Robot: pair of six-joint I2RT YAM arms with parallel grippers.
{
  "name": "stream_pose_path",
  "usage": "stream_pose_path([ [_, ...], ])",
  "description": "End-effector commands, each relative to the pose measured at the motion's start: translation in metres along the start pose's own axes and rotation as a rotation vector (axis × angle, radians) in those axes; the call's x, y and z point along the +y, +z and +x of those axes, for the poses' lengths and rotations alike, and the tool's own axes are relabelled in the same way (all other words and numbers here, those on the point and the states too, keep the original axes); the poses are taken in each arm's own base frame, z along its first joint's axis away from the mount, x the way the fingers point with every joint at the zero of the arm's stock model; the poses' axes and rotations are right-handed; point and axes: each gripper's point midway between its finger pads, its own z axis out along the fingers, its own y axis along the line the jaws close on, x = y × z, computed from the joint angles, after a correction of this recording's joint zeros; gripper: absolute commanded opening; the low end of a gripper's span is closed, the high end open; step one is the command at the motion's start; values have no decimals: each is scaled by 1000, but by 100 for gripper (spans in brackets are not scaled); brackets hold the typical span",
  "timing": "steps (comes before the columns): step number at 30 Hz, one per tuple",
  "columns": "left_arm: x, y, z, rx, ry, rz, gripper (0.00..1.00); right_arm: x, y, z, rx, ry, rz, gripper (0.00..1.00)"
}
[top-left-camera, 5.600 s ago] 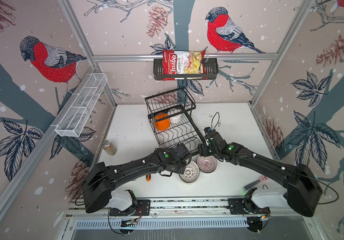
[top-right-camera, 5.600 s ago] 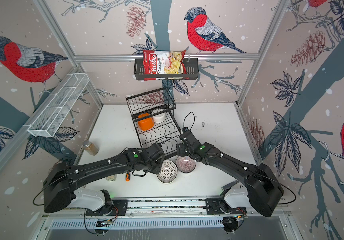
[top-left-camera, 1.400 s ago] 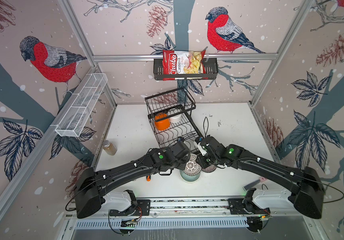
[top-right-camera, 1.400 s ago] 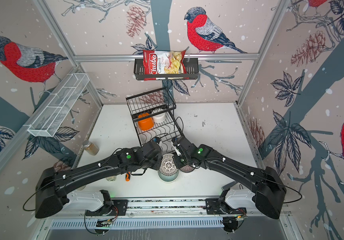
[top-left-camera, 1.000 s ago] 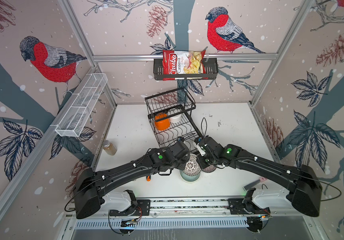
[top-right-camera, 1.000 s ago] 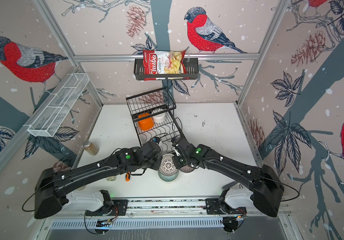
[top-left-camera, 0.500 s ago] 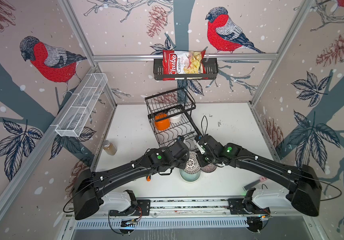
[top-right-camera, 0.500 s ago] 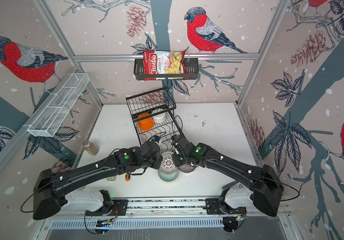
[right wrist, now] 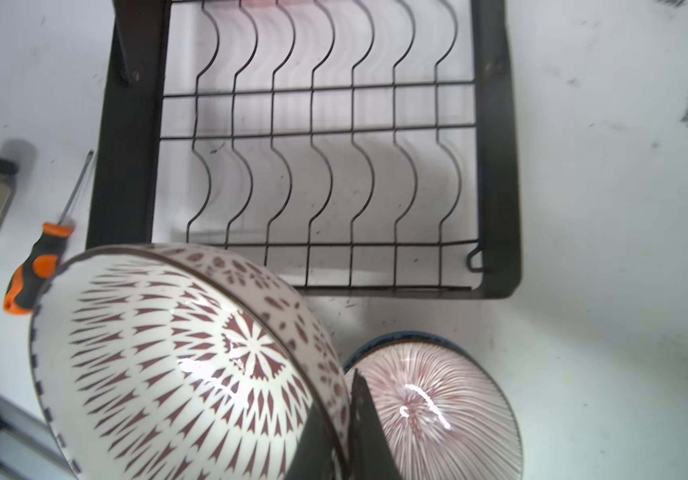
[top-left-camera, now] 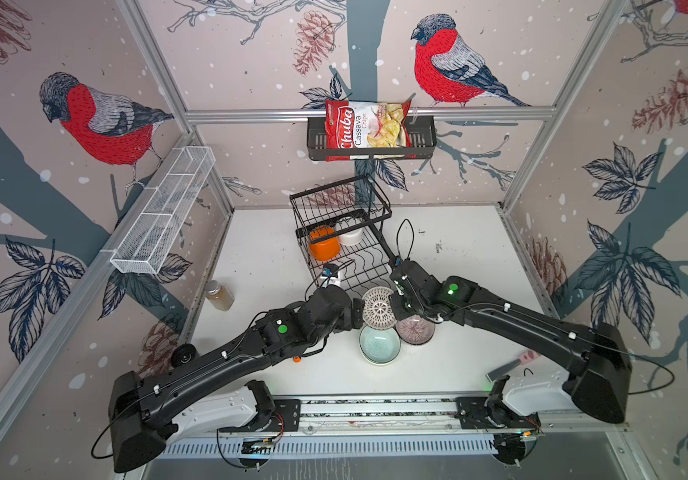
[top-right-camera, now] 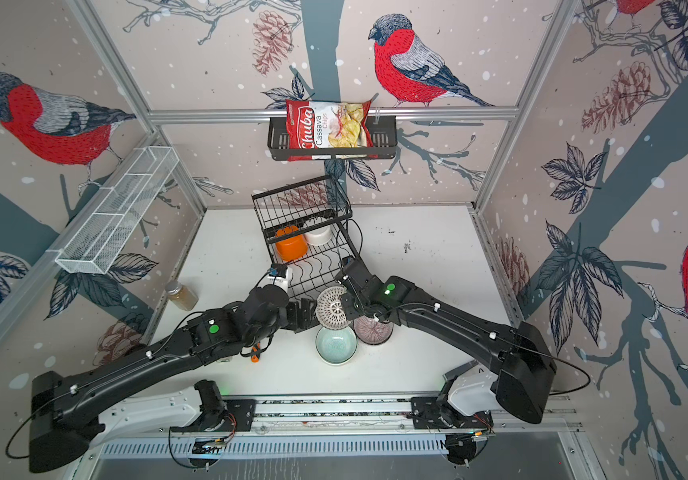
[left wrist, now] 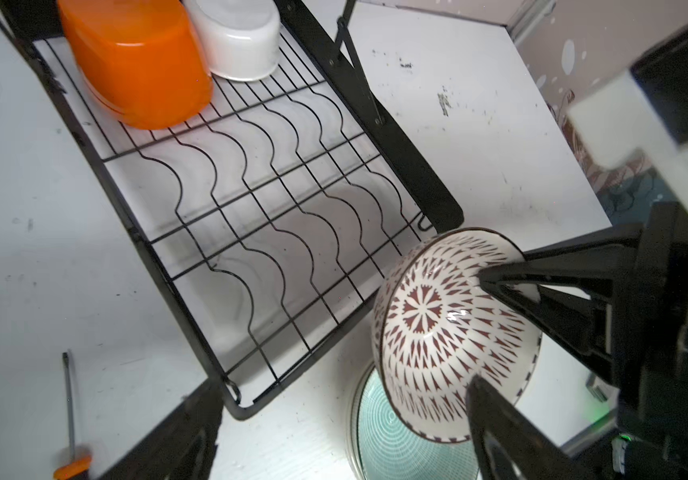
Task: Load the bowls into the dish rack
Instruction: 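Open and withdraw the left gripper while the right gripper holds the red-patterned bowl, then carry the red-patterned bowl with the right gripper over the rack beside the white bowl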
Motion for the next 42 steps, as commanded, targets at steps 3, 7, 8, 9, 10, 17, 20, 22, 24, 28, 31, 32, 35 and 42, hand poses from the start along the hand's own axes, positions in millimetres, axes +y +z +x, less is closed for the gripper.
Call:
stream_pose_path([
  [3,21,5,-4,-19,-38,-52,90,-18,-5,-31,-93,2,144,0],
  [7,39,12,0,-7,-49,-108,91,-29,-3,-43,-120,9,240,0],
  [8,42,13,0,-10,-51,-114,91,-31,-1,-44,-121,10,256,0],
  [9,45,13,-1,-16,-56,-118,91,-34,0,-47,-128,12,279,0],
  [10,47,14,-1,-19,-59,-120,91,-36,2,-48,-132,14,300,0],
  [17,66,19,0,-41,-101,-115,91,-49,8,-64,-205,46,413,0],
  [20,73,23,2,-38,-111,-115,91,-51,10,-73,-249,63,441,0],
  [22,78,26,4,-30,-117,-118,91,-52,12,-80,-271,69,464,0],
  [24,83,29,7,-22,-122,-120,91,-53,14,-86,-291,72,487,0],
  [28,94,36,12,-2,-133,-137,91,-56,19,-94,-322,64,542,0],
  [31,106,42,18,25,-150,-166,90,-58,22,-99,-333,53,580,0],
  [32,110,44,20,32,-155,-176,90,-58,23,-100,-338,51,593,0],
  [35,118,52,24,54,-175,-190,88,-59,26,-104,-354,43,619,0],
  [42,116,73,23,76,-180,-175,82,-60,29,-114,-396,38,643,0],
])
